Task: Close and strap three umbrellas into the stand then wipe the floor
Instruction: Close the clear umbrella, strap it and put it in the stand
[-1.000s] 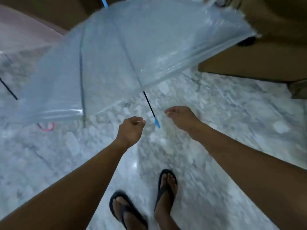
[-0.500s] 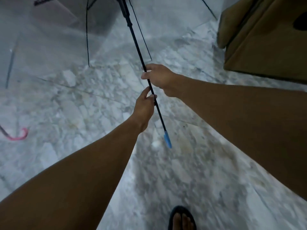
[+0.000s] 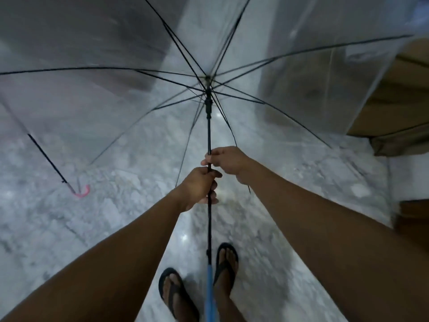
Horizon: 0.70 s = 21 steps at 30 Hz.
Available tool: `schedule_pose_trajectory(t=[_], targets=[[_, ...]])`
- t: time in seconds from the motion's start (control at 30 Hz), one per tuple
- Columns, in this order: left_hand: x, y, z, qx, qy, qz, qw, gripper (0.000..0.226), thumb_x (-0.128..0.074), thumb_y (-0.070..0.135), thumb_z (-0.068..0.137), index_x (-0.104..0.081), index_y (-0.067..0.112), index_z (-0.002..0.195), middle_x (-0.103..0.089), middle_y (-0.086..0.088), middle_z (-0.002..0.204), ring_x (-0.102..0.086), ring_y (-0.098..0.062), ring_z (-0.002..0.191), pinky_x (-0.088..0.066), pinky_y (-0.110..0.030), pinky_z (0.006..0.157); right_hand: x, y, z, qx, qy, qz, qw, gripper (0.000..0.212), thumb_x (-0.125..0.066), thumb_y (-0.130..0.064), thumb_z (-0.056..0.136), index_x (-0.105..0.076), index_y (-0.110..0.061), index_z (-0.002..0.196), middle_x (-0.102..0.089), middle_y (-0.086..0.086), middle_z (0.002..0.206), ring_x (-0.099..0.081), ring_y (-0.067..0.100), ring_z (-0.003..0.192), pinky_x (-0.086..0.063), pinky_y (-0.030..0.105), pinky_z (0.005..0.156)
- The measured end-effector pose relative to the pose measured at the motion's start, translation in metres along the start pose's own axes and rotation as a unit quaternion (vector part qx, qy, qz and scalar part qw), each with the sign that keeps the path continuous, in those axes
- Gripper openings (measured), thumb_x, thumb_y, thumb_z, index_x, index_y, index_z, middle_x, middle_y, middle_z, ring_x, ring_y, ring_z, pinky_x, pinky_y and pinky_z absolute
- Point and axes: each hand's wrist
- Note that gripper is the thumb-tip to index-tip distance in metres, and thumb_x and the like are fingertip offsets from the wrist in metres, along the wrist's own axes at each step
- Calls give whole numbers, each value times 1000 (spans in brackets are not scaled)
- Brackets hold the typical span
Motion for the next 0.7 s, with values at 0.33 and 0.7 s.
schedule_pose_trajectory(t=[0.33, 0.7], targets=[[-33, 35, -194, -191, 63, 364, 910, 42, -34, 23, 105, -65, -3, 115, -66, -25, 116, -62, -41, 106, -50, -44, 88, -14, -31, -224, -95, 163, 174, 967, 13, -72, -25, 90, -73, -15, 98, -77, 2, 109, -66, 13, 99, -46, 31, 84], [-135, 82, -466, -380, -177, 373, 828, 45, -44, 32, 103, -61, -5, 120, -63, -24, 126, -57, -41, 119, -45, -41, 97, 28, -48, -578, 110, 508, 411, 749, 26, -42, -24, 106, -60, -13, 90, -66, 0, 67, -50, 8, 39, -41, 23, 51]])
Point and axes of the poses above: each hand's wrist, its own z-axis towards the middle knuckle, its own x-axis out of the back of the hand, y = z × x
